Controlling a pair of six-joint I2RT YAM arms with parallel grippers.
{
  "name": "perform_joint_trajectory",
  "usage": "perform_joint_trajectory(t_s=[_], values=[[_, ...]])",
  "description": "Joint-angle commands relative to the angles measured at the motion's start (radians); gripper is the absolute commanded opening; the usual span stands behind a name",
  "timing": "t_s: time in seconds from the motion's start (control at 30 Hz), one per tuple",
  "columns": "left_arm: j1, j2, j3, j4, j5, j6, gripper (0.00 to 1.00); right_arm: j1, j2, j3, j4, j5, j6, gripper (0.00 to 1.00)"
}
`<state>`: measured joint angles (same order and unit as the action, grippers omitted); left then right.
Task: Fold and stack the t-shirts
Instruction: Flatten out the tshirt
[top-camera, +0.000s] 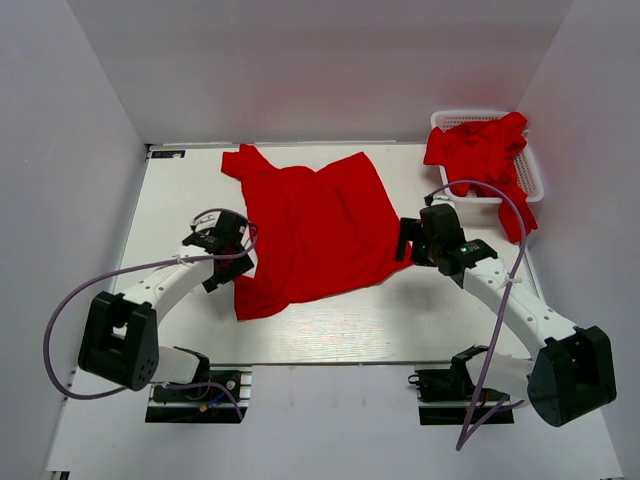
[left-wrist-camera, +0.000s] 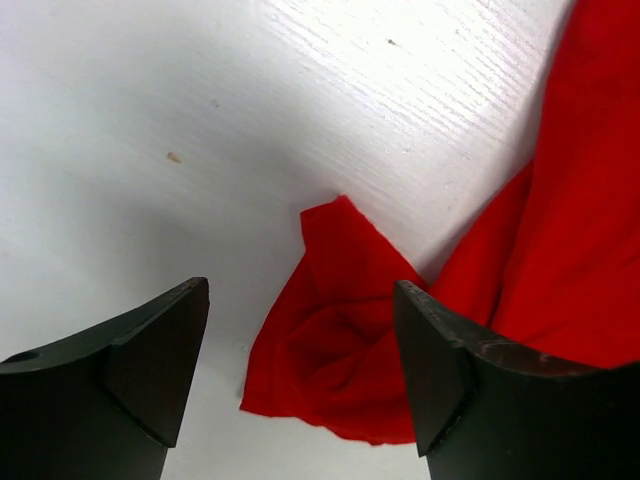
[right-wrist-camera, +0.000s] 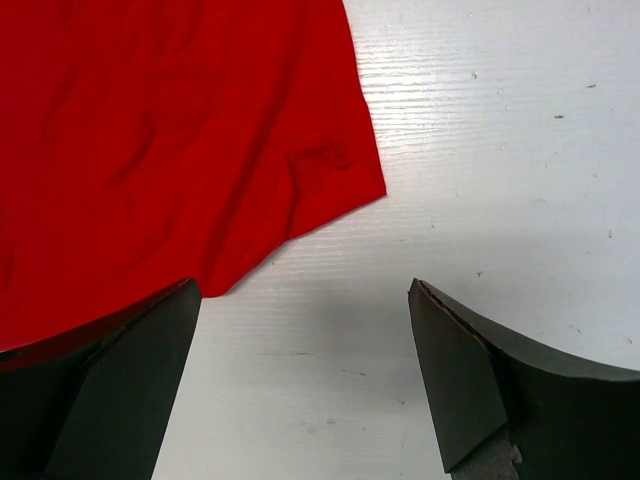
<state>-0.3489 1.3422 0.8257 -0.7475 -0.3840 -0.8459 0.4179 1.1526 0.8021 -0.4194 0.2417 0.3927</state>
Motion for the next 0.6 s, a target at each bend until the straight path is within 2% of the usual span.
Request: perform_joint_trajectory(t_s=[0.0, 0.17, 0.23, 0.3, 0.33, 0.4, 0.57], values=[[0.013, 0.034, -0.019, 0.077, 0.033, 0.016, 0.83, -0.008, 0.015, 0.008, -0.001, -0.010, 0.002, 0.90], [0.031, 0.100, -0.010, 0.140, 0.043, 0.031, 0.63, -0.011, 0.024, 0.016, -0.007, -0.012, -0.002, 0.90], [0.040, 0.136, 0.004, 0.151, 0.063, 0.031, 0.58, -0.014, 0.024, 0.019, -0.012, 0.002, 0.000, 0.90], [0.041, 0.156, 0.004, 0.151, 0.086, 0.050, 0.43, -0.016, 0.024, 0.019, -0.013, 0.005, -0.003, 0.90], [0.041, 0.156, 0.004, 0.166, 0.095, 0.050, 0.32, -0.018, 0.022, 0.017, -0.016, 0.010, -0.002, 0.90], [0.041, 0.169, 0.004, 0.151, 0.105, 0.050, 0.00, -0.018, 0.015, 0.020, -0.019, 0.013, 0.000, 0.90], [0.041, 0.079, -0.019, 0.129, 0.079, 0.050, 0.00, -0.022, 0.004, 0.020, -0.022, 0.025, 0.000, 0.90]])
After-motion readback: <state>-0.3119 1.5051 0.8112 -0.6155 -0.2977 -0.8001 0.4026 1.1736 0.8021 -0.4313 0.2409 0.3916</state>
